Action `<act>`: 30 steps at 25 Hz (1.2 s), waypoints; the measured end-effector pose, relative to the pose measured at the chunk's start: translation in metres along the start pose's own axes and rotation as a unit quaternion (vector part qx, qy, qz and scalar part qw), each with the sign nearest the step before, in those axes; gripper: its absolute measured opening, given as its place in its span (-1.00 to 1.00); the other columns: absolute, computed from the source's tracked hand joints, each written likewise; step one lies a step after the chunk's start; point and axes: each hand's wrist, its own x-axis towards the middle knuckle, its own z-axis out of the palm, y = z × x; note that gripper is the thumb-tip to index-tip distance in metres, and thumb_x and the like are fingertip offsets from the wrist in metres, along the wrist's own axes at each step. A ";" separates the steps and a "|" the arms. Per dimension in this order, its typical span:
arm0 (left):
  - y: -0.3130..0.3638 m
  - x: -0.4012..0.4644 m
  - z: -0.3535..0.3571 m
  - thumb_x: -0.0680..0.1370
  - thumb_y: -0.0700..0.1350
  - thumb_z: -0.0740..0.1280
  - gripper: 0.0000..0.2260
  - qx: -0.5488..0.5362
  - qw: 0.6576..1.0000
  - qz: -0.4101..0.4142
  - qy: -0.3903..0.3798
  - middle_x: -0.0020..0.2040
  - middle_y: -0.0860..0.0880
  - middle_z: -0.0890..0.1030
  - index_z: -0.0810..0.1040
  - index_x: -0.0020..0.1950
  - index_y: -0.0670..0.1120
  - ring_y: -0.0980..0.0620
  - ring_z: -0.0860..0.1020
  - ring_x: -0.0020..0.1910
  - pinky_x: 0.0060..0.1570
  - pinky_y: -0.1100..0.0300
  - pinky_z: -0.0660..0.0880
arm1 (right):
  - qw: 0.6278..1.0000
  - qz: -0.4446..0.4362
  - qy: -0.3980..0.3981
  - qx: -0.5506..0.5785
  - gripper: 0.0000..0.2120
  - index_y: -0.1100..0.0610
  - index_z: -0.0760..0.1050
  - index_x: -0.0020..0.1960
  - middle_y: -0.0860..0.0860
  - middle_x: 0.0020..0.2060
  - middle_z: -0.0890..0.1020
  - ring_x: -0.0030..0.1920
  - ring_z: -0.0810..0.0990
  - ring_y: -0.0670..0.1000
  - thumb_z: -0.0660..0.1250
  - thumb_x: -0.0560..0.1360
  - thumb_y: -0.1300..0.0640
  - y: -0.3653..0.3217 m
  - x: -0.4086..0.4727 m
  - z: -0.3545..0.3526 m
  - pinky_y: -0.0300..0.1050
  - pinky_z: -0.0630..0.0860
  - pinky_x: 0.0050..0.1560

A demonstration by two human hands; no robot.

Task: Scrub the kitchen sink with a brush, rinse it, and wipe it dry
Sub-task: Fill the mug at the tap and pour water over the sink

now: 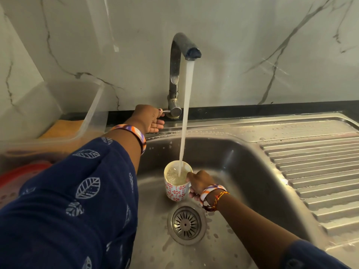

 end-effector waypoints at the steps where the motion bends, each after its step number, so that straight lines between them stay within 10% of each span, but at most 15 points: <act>1: 0.000 0.001 0.000 0.66 -0.14 0.12 -0.70 -0.002 1.000 -0.001 0.000 0.29 -0.24 0.50 0.45 0.32 -0.24 -0.16 0.48 0.28 0.28 0.04 0.40 | 1.000 0.007 0.000 0.006 -0.68 0.25 0.49 0.05 0.02 -0.39 0.48 -0.49 0.43 -0.05 0.14 0.56 0.02 0.003 0.002 0.002 -0.28 0.32 -0.49; 10: -0.003 0.002 -0.002 0.65 -0.14 0.13 -0.74 -0.022 1.000 -0.014 -0.007 0.20 -0.20 0.55 0.53 0.11 -0.27 -0.12 0.53 0.21 0.24 0.07 0.42 | 0.999 0.029 -0.001 0.042 -0.77 0.25 0.44 -0.05 0.06 -0.40 0.47 -0.49 0.47 -0.01 0.13 0.54 0.09 0.014 0.011 0.014 -0.30 0.34 -0.51; 18: -0.001 0.009 0.001 0.65 -0.09 0.15 -0.68 -0.008 0.999 -0.025 0.024 -0.68 0.02 0.48 0.45 -0.27 -0.16 0.07 0.49 -0.36 -0.30 0.23 0.45 | 1.000 -0.004 -0.007 0.005 -0.76 0.17 0.45 -0.17 0.02 -0.41 0.43 -0.41 0.39 -0.02 0.13 0.54 0.04 0.010 0.016 0.012 -0.16 0.39 -0.26; 26: 0.014 0.012 0.012 0.61 -0.15 0.24 -0.78 0.049 0.991 0.077 0.099 -0.36 -0.05 0.51 0.52 -0.18 -0.23 0.08 0.46 -0.42 -0.36 0.28 0.43 | 0.992 -0.107 0.029 -0.062 -0.67 0.20 0.47 -0.13 0.08 -0.21 0.54 -0.33 0.44 -0.04 0.09 0.59 -0.01 -0.012 -0.017 -0.015 -0.23 0.34 -0.31; 30: 0.034 -0.007 0.018 0.54 -0.22 0.32 -0.77 0.311 0.926 0.195 0.089 0.04 -0.18 0.61 0.55 0.16 -0.29 -0.12 0.60 0.01 0.07 0.06 0.55 | 0.987 -0.142 0.044 -0.060 -0.63 0.17 0.48 -0.24 -0.03 -0.42 0.46 -0.40 0.39 -0.07 0.12 0.58 -0.06 -0.034 -0.035 -0.030 -0.24 0.28 -0.39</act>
